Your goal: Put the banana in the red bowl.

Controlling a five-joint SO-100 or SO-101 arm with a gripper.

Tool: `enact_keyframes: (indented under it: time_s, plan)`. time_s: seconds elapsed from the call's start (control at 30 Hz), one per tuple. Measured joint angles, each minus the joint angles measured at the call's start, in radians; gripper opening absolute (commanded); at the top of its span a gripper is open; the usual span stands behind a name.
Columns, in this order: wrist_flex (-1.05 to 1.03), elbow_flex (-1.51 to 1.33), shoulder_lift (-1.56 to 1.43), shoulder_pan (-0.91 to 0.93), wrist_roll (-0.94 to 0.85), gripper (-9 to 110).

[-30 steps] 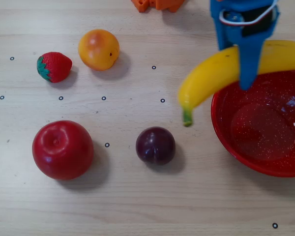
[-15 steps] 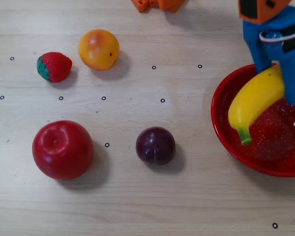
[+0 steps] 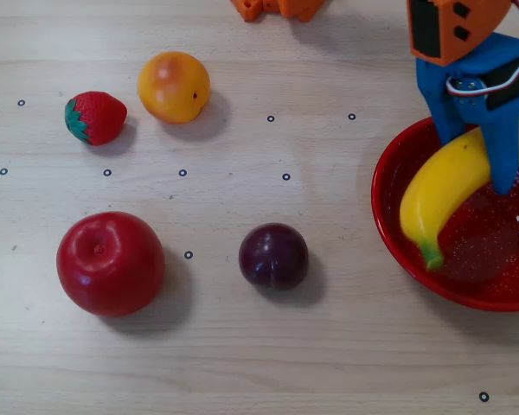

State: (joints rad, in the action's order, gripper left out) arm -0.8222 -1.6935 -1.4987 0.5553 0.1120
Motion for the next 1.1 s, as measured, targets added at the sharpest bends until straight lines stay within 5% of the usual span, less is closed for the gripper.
enact_keyframes:
  time_s: [0.23,0.83,1.1]
  plan:
    - [-0.077,0.006,0.0,0.0,-0.031,34]
    - [-0.262,0.17,-0.158,-0.15,-0.121,0]
    - [-0.14,-0.186,-0.476,-0.256,-0.083,0]
